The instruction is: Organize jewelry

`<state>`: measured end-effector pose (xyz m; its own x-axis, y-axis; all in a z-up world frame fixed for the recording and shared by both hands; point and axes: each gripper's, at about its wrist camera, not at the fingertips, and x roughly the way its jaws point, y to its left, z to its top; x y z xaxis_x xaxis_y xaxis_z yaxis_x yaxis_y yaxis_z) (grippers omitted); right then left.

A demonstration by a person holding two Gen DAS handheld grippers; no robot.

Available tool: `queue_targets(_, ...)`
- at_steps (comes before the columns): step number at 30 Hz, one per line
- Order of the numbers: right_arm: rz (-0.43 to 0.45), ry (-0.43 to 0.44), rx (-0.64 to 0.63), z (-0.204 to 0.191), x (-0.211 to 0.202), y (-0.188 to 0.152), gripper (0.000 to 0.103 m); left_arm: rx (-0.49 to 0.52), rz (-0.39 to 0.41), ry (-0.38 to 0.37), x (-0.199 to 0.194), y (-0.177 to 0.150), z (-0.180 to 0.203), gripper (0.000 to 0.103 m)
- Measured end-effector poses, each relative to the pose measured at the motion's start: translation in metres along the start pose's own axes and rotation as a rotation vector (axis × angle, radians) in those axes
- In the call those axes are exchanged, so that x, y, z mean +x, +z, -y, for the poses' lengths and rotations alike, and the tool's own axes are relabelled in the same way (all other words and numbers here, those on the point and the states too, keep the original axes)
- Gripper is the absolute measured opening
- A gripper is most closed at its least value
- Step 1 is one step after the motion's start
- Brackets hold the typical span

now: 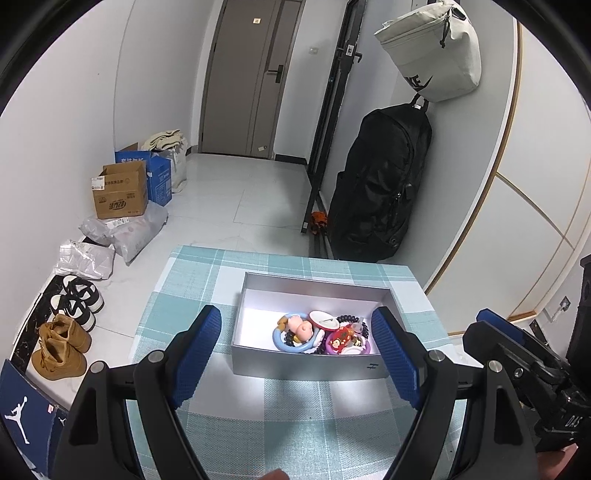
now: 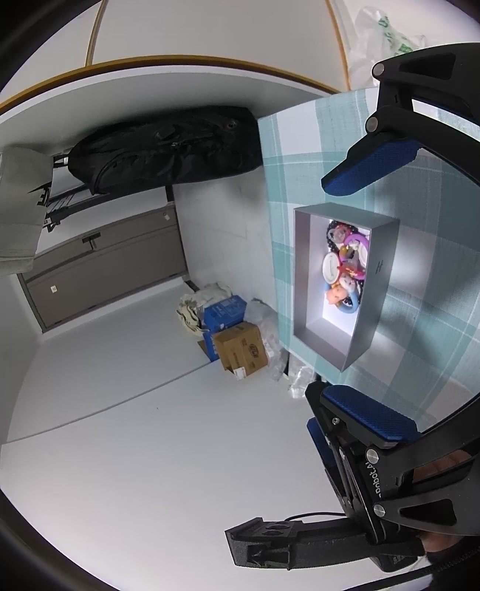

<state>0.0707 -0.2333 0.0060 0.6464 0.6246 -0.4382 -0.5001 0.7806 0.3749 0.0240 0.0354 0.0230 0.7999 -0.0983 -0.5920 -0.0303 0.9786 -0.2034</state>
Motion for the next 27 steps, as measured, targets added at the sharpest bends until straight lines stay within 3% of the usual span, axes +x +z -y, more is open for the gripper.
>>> queue_targets(27,0.01,-0.007,-0.027,-0.0101,-0.005,0.004,0.103,0.004,0.008,-0.008,-0.0022,-0.0011,0.0013,0.08)
